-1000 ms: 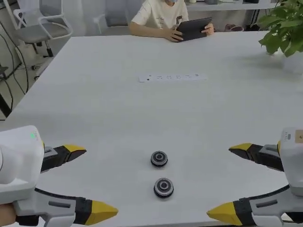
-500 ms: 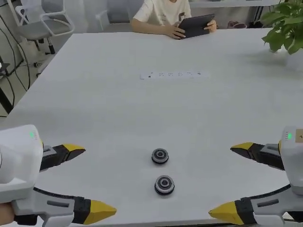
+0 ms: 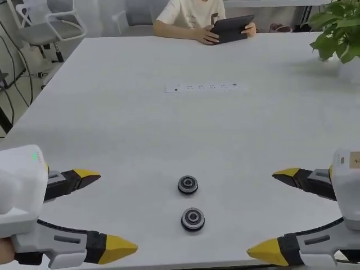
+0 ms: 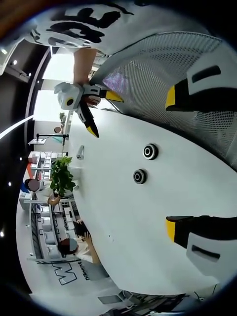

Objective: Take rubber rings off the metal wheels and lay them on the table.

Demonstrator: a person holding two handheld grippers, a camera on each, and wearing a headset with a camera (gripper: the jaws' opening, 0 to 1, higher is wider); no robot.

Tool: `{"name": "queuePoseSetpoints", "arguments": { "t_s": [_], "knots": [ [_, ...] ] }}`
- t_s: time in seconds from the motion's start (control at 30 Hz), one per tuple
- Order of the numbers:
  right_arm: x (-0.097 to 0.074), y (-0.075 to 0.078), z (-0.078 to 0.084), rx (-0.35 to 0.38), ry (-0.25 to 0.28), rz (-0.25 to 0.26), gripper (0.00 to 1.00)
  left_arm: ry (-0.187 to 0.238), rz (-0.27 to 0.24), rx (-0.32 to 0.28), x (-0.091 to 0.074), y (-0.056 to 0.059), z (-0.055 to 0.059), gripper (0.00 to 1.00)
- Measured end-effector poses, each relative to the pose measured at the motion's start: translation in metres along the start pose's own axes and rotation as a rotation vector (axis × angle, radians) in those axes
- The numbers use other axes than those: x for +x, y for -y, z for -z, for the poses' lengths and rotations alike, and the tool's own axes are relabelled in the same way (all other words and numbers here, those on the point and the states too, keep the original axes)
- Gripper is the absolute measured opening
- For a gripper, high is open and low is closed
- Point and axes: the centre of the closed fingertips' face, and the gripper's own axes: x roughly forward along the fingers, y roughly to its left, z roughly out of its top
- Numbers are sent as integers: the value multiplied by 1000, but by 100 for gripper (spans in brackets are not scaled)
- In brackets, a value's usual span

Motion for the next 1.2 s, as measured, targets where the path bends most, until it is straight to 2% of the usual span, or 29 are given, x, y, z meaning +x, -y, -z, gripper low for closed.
{"name": "queuePoseSetpoints", "arguments": {
  "t_s": [0.8, 1.1, 1.2],
  "knots": [
    [2, 6, -2, -12, 4, -11, 90, -6, -11, 3, -1, -5, -1, 83],
    [4, 14, -10, -10, 22, -18, 89, -9, -7, 14, 2, -9, -6, 81],
    [5, 16, -18, -8, 40, -21, 89, -12, -4, 23, 3, -10, -8, 80]
  ]
}}
